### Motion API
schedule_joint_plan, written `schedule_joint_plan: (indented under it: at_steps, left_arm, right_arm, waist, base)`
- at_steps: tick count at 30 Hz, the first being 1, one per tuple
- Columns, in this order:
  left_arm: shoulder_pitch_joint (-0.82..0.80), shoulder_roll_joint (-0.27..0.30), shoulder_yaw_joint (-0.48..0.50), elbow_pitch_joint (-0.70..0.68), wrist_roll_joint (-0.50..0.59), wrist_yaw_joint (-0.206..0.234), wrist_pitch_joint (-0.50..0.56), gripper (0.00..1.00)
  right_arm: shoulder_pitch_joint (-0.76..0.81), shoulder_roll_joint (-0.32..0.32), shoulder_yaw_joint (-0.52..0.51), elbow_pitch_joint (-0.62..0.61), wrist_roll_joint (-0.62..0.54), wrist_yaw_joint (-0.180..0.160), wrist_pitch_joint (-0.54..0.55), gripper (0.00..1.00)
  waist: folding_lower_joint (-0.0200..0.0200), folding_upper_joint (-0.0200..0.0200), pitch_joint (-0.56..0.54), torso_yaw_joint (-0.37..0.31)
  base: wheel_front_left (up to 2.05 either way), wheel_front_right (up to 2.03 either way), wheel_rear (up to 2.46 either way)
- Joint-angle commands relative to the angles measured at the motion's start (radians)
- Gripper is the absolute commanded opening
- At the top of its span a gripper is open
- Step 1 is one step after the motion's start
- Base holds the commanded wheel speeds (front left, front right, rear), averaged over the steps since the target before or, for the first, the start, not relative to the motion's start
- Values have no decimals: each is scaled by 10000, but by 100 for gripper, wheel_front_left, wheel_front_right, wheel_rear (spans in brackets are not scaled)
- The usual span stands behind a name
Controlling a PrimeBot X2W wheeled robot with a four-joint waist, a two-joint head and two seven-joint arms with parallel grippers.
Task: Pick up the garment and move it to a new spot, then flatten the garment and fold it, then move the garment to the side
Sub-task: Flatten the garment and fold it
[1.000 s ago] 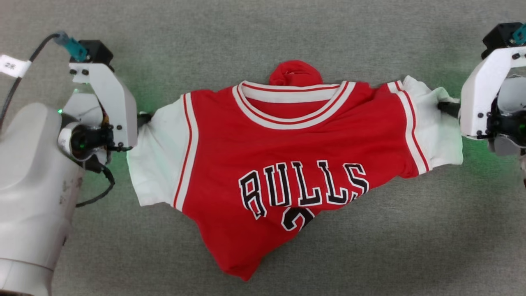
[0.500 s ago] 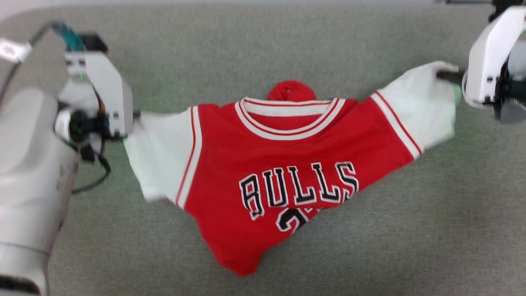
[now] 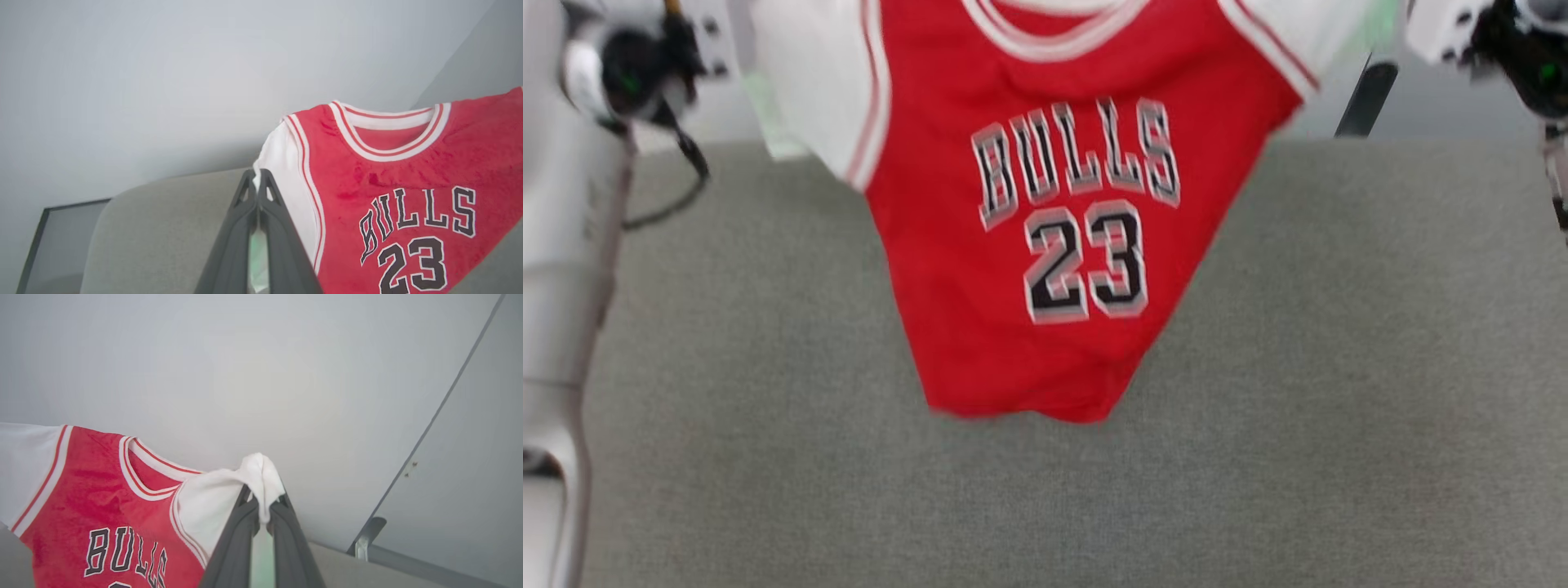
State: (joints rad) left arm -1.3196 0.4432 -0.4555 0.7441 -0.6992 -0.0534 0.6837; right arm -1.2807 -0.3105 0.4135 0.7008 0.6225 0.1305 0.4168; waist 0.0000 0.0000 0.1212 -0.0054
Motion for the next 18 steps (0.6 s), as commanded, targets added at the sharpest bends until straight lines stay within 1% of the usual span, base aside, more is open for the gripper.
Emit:
schedule_joint_plan:
  at_steps: [1,4,7,14,18]
  left_arm:
    - [-250,-41,115,109,19,109,-218,0]
    - [-729,-122,233,317,92,184,-712,0]
    - [-989,-197,271,486,72,82,-1025,0]
    - [-1314,-329,322,674,-27,-75,-1432,0]
    - [-1648,-310,293,720,25,-163,-1649,0]
  right_arm:
    - [-171,48,65,126,-60,2,-478,0]
    - [-632,165,226,457,-174,-1,-1397,0]
    - [-932,255,365,862,-203,-1,-1957,0]
    - [-1449,230,473,1446,62,-1,-2401,0]
    - [-1914,215,614,1618,143,-1,-2600,0]
  waist:
    - [0,0,-681,-65]
    - [0,0,-907,-36]
    - [0,0,-1006,13]
    - [0,0,-647,138]
    - [0,0,121,124]
  base:
    - [0,0,0]
    - [0,0,0]
    - [0,0,0]
    - [0,0,0]
    - [0,0,0]
